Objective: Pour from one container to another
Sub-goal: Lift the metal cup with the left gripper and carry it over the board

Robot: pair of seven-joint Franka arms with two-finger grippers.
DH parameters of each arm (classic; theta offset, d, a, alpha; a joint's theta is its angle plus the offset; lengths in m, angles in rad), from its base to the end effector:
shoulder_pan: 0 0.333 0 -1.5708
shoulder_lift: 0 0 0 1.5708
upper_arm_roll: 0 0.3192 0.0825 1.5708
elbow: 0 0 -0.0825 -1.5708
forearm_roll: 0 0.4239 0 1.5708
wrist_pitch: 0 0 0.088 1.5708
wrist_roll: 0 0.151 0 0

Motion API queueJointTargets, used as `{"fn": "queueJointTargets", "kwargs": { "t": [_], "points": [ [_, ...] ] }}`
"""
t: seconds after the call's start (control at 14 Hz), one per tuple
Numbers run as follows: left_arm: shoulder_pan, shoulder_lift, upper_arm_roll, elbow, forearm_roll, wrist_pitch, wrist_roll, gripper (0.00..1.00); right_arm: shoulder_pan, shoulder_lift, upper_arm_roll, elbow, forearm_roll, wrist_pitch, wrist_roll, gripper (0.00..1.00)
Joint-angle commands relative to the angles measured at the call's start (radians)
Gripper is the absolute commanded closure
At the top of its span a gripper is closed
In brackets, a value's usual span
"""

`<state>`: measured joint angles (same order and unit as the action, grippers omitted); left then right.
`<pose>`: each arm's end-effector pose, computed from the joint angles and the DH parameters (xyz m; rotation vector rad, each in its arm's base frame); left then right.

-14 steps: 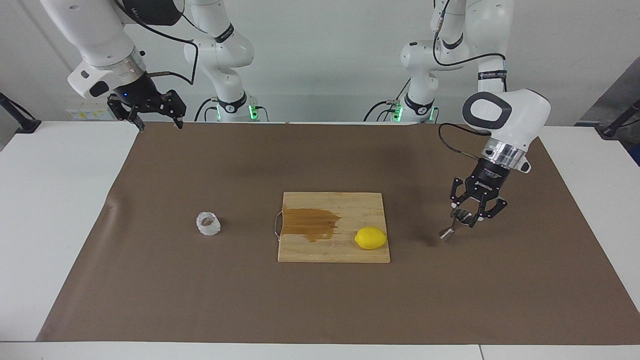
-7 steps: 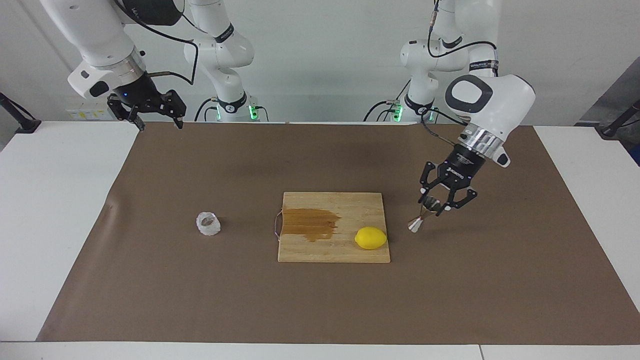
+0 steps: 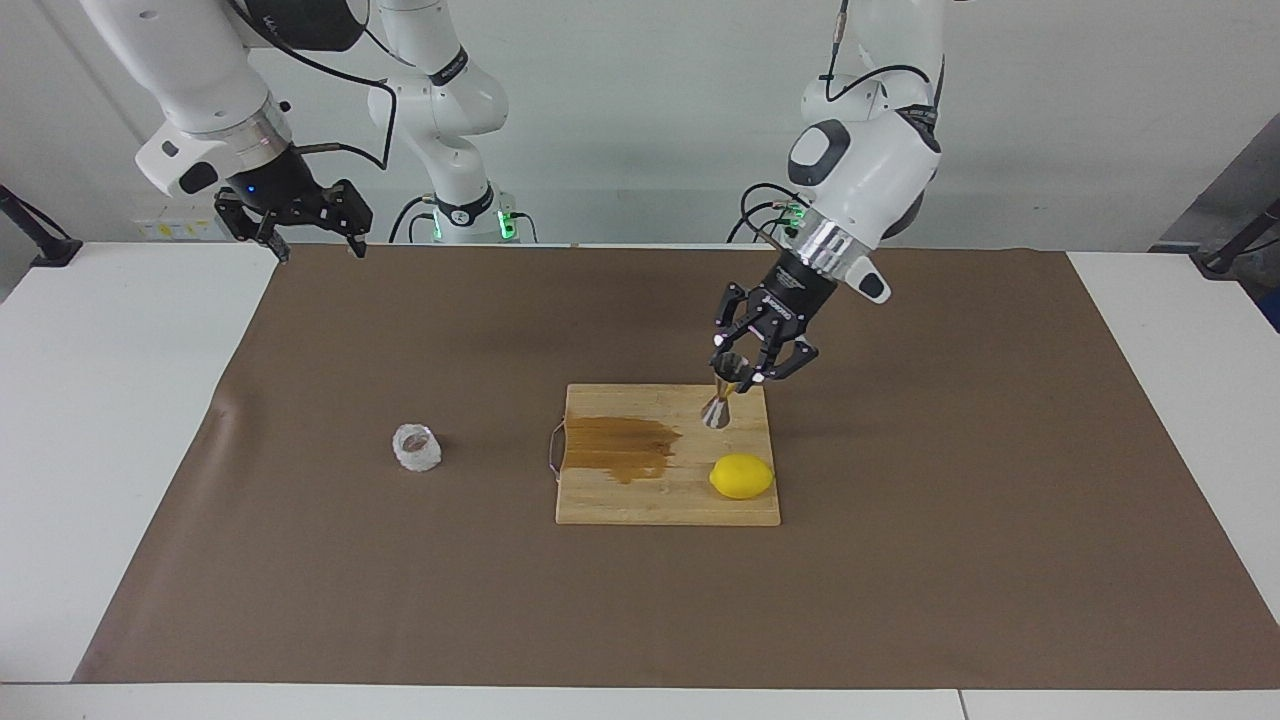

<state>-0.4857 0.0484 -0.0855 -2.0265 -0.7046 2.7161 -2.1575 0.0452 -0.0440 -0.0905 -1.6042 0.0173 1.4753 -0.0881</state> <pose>0.5682 -0.3508 0.4433 1.1560 2.1176 -0.4443 0.5658 -0.0238 0.5845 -3.1113 -0.0684 0.1300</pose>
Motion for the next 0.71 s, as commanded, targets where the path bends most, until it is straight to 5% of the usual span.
{"fn": "queueJointTargets", "kwargs": {
  "t": [0.0, 0.64],
  "points": [
    [-0.083, 0.040, 0.017, 0.023, 0.022, 0.092, -0.041, 1.00, -0.002, 0.000, -0.002, 0.001, -0.004, -0.003, 0.007, 0.00],
    [-0.192, 0.222, 0.013, 0.140, 0.047, 0.206, -0.044, 1.00, -0.002, 0.001, -0.002, 0.001, -0.004, -0.003, 0.007, 0.00]
  ]
}}
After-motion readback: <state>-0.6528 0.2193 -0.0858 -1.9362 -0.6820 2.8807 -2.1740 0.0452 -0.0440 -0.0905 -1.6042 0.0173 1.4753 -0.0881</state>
